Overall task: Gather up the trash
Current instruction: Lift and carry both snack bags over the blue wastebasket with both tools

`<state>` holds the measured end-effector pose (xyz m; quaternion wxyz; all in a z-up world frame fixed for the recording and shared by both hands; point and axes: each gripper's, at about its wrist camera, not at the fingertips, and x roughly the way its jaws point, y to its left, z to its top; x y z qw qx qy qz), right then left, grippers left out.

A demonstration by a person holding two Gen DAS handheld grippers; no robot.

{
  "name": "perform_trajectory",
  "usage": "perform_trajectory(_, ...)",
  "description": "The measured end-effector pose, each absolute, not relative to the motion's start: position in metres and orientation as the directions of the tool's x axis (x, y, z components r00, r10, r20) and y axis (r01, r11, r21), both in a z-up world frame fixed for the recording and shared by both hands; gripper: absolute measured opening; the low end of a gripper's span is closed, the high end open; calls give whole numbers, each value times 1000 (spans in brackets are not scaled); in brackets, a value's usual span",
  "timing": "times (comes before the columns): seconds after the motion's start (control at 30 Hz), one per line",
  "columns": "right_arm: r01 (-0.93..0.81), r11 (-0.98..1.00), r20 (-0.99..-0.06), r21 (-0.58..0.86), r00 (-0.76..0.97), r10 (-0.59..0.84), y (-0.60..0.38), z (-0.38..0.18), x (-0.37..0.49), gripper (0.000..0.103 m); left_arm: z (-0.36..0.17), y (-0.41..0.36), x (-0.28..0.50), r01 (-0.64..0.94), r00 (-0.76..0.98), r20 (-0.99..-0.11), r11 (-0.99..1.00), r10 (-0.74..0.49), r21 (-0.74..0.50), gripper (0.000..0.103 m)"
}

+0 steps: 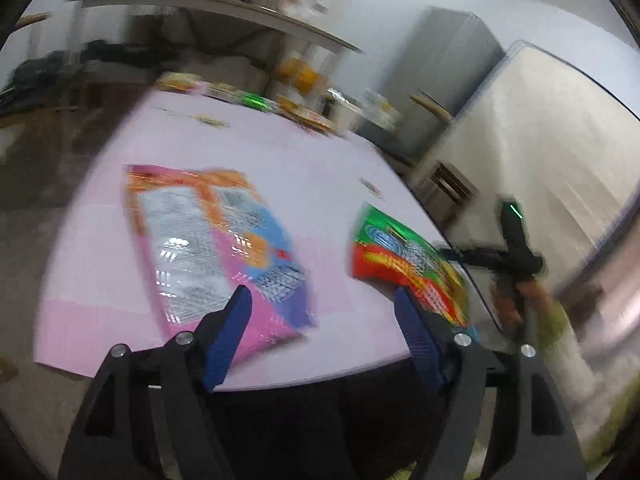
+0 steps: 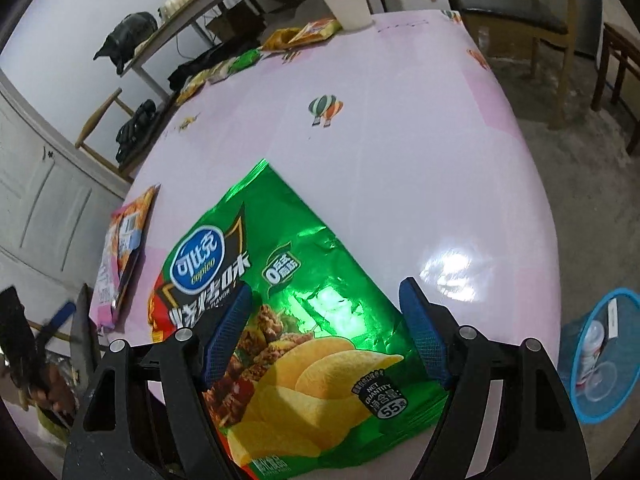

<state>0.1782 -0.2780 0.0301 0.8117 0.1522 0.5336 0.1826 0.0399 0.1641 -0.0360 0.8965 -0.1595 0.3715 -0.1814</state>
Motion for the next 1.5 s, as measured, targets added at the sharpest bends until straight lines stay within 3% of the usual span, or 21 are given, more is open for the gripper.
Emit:
perform_trajectory(0.13, -130, 885, -813, 446, 353, 462, -273, 33, 176, 72, -60, 190, 69, -47, 643, -745, 961, -179, -272, 68)
perform_trajectory(0.23, -107, 873, -804, 475, 350, 480, -274, 32, 173, 68, -82, 208, 91, -136, 587, -789, 940, -179, -314, 61)
perform_trajectory(0.37, -55, 851, -789, 522, 349, 506, -278, 29, 172, 63, -82, 205, 100, -134, 609, -773, 937, -179, -322, 58)
perform_trajectory(0.6, -77, 855, -791, 513, 343, 506, -260, 31, 165, 61, -88, 158, 101, -26, 618, -786, 998, -35, -65, 42)
perform_trajectory(0.73, -88, 874, -814, 478, 331, 478, -245, 32, 159, 30, -91, 137, 95, 29, 644, -765, 999, 5, 31, 26)
perform_trajectory(0.83, -60, 866, -810, 496, 327, 486, -245, 29, 154, 19, -92, 124, 91, 63, 658, -753, 997, -1, 54, 16)
perform_trajectory(0.9, -45, 846, -795, 531, 319, 516, -247, 27, 151, 17, -93, 117, 91, 84, 662, -749, 995, -18, 50, 13)
perform_trajectory(1.07, -14, 702, -672, 712, 276, 687, -254, 15, 143, 24, -93, 104, 92, 107, 673, -739, 993, -36, 49, 11)
perform_trajectory(1.23, 20, 537, -525, 843, 247, 815, -253, 6, 137, 49, -94, 91, 85, 135, 691, -723, 985, -16, 108, 10)
perform_trajectory(1.37, 21, 469, -460, 883, 239, 855, -245, 6, 136, 52, -95, 83, 82, 146, 702, -712, 980, -7, 134, 10)
perform_trajectory(1.5, 5, 505, -489, 863, 255, 834, -236, 12, 139, 49, -97, 80, 81, 143, 713, -701, 980, -3, 141, 10)
